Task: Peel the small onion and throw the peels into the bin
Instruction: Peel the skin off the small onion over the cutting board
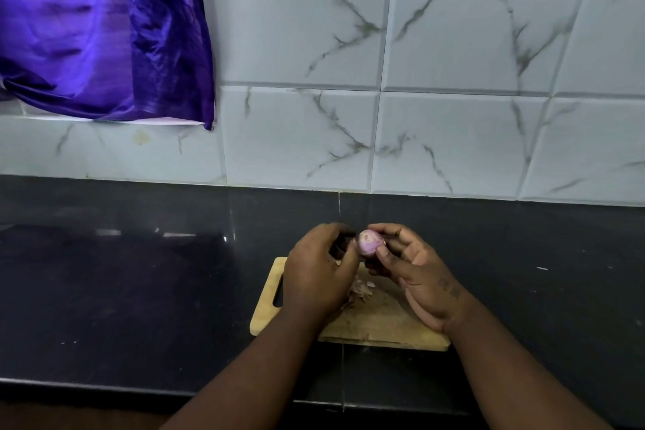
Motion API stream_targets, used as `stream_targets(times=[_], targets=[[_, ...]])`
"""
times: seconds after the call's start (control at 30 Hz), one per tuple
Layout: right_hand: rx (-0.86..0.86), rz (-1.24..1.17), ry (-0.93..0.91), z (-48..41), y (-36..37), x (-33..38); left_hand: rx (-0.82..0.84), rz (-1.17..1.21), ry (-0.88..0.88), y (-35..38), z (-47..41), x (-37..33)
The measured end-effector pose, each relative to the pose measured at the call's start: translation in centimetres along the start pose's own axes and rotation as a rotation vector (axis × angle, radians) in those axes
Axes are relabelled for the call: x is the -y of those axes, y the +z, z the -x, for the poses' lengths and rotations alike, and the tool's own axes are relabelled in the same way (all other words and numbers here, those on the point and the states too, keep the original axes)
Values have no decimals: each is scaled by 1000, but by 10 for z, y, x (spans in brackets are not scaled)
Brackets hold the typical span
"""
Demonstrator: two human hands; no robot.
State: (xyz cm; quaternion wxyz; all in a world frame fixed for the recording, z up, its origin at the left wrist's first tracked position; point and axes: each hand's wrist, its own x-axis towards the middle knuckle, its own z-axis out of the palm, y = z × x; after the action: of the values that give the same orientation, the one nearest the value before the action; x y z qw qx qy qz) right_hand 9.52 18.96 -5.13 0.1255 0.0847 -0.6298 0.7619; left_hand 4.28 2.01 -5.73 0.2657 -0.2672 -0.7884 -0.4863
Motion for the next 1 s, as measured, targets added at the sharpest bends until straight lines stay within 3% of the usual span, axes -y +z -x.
stream_targets(times=[0.27, 0.53, 1.0], targets=[[-57, 39, 8, 1, 3, 3, -36, -18, 158, 0, 0, 1], [-52, 97, -22, 1, 2, -1, -35, -112, 203, 1, 3, -2], [17, 38, -28, 2, 2, -1, -7, 112, -17, -1, 2, -5]])
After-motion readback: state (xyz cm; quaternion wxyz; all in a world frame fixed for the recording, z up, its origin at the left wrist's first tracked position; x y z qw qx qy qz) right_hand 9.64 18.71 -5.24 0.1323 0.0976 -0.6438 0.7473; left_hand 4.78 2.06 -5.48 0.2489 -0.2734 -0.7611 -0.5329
